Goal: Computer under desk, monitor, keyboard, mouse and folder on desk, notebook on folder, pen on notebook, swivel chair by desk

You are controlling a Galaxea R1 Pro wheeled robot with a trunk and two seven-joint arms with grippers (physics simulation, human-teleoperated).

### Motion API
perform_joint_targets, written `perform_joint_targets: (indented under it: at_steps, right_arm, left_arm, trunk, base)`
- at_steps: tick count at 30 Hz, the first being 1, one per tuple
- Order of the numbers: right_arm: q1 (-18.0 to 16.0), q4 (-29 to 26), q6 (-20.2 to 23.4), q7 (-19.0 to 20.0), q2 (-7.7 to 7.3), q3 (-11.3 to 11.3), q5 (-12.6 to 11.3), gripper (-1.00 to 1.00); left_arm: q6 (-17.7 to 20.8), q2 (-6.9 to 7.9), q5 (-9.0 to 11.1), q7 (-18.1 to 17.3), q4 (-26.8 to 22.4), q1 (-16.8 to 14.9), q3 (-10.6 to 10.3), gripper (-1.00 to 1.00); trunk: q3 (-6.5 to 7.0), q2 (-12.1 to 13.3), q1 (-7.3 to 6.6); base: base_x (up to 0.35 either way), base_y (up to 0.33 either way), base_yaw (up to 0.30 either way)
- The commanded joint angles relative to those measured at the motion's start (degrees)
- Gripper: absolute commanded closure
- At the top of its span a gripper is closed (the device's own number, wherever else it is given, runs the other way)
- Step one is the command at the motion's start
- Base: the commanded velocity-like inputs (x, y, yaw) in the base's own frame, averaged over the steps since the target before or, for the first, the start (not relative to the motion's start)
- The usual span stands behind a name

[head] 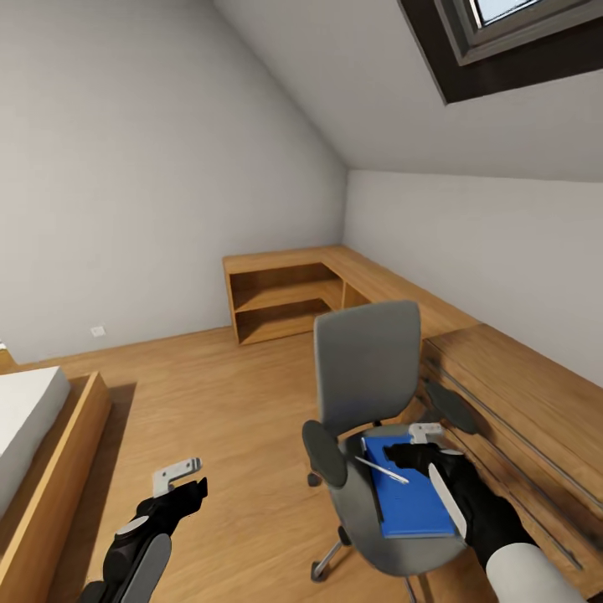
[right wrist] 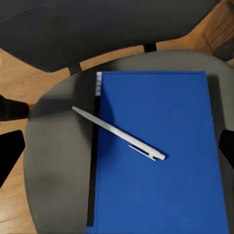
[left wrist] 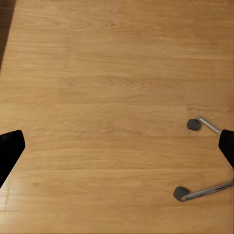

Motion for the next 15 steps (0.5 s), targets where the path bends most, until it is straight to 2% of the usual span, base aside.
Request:
perform_joint_targets:
  at_steps: [1, 3, 5, 8, 13, 15]
  right_arm:
    - [-0.03, 0.03, 0.24, 0.67, -0.42, 0.18, -0.4, -1.0]
    - [-0.03, 3.05, 0.09, 8.19, -3.36, 0.06, 0.16, -1.0]
    - [-0.03, 4.26, 0.06, 12.01, -4.76, 0.02, 0.27, -1.0]
    - [-0.03, 4.88, 0.04, 14.87, -5.61, 0.03, 0.33, -1.0]
    - [-0.03, 5.22, 0.04, 17.29, -5.93, 0.23, 0.98, -1.0]
    - [-0.03, 5.33, -0.2, 19.13, -5.99, 0.3, 3.94, -1.0]
  left_arm:
    - [0.08, 0.04, 0.56, 0.59, -0.08, -0.05, -0.14, -1.0]
    - [0.13, 0.03, 0.57, 0.59, -0.08, -0.05, -0.14, -1.0]
    - [0.1, 0.05, 0.57, 0.59, -0.08, -0.05, -0.15, -1.0]
    - [0.09, 0.01, 0.57, 0.59, -0.08, -0.05, -0.15, -1.0]
    - [0.08, 0.0, 0.57, 0.59, -0.08, -0.05, -0.15, -1.0]
    - [0.05, 0.04, 0.54, 0.59, -0.08, -0.05, -0.1, -1.0]
  trunk:
    - [-0.06, -0.04, 0.04]
    - [-0.06, -0.04, 0.04]
    - [-0.06, -0.04, 0.04]
    - [-0.06, -0.04, 0.04]
    - [-0.06, -0.04, 0.04]
    - [-0.06, -0.04, 0.04]
  base:
    - [0.326, -0.089, 0.0]
    - [0.28, -0.043, 0.0]
    - [0.148, -0.015, 0.0]
    - [0.063, -0.006, 0.0]
    - [0.018, -0.002, 0.0]
    - [0.072, 0.0, 0.0]
